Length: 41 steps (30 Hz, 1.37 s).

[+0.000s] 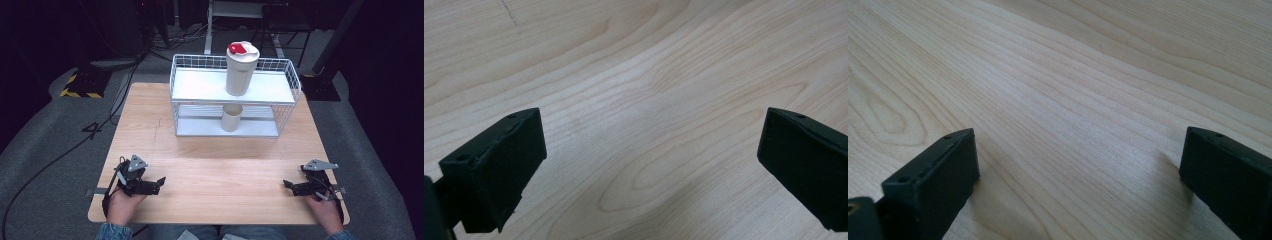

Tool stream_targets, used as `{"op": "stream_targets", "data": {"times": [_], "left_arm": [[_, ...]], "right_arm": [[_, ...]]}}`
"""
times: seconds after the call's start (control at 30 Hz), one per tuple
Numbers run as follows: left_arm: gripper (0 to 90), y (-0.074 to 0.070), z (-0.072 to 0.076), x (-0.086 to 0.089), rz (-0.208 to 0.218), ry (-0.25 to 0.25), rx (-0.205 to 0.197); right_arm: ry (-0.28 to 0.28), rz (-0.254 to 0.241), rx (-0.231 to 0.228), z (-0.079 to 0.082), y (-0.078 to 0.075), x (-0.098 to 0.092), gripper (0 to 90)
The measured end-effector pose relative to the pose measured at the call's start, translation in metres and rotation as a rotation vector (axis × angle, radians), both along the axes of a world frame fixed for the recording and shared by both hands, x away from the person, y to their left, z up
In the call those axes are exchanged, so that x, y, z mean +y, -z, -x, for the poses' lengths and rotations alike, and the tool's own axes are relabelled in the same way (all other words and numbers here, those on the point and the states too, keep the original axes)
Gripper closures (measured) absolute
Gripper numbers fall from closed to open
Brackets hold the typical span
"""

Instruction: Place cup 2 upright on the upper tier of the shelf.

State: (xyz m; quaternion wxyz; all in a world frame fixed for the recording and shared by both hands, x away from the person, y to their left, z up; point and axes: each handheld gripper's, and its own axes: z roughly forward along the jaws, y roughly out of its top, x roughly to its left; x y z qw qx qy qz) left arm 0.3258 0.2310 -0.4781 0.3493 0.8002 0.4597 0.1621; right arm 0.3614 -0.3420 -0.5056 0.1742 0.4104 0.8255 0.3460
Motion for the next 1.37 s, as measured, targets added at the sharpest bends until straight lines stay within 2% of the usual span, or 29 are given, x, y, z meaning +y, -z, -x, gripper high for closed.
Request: {"op": "stream_targets", "data": {"times": [0.17, 0.3, 0.6, 0.73, 0.77, 0.83, 0.87, 0.93, 1.03, 1.37], "left_arm": [[0.0, 0.006, -0.001, 0.0, -0.029, -0.002, 0.009], [0.0, 0.011, -0.001, -0.001, -0.034, -0.015, 0.009], [0.0, 0.019, -0.004, -0.002, -0.073, -0.027, -0.051], [0.0, 0.025, -0.008, -0.005, -0.106, -0.043, -0.031], [0.0, 0.027, -0.008, -0.006, -0.102, -0.045, -0.025], [0.0, 0.028, -0.012, -0.004, -0.067, -0.059, 0.029], [0.0, 0.028, -0.013, -0.002, -0.059, -0.074, 0.039], [0.0, 0.028, -0.014, 0.0, -0.059, -0.117, 0.041], [0.0, 0.028, -0.015, 0.0, -0.059, -0.138, 0.038], [0.1, 0.028, -0.016, -0.001, -0.055, -0.136, 0.041]], "right_arm": [[0.001, 0.0, 0.0, 0.0, 0.0, 0.0, 2.7], [0.001, 0.0, 0.0, 0.0, 0.0, 0.0, 2.7], [0.001, 0.001, 0.0, 0.0, 0.0, 0.0, 2.7], [0.001, 0.001, -0.001, 0.0, 0.0, 0.0, 2.7], [0.001, 0.001, -0.001, 0.0, 0.0, 0.0, 2.7], [0.001, 0.001, 0.0, 0.0, 0.0, 0.0, 2.7], [0.001, 0.001, -0.001, 0.0, 0.0, 0.0, 2.7], [0.002, 0.001, -0.001, 0.0, 0.0, 0.0, 2.7], [0.001, 0.001, -0.001, 0.0, 0.0, 0.0, 2.7], [0.007, 0.001, -0.001, 0.001, 0.0, 0.0, 2.7]]}}
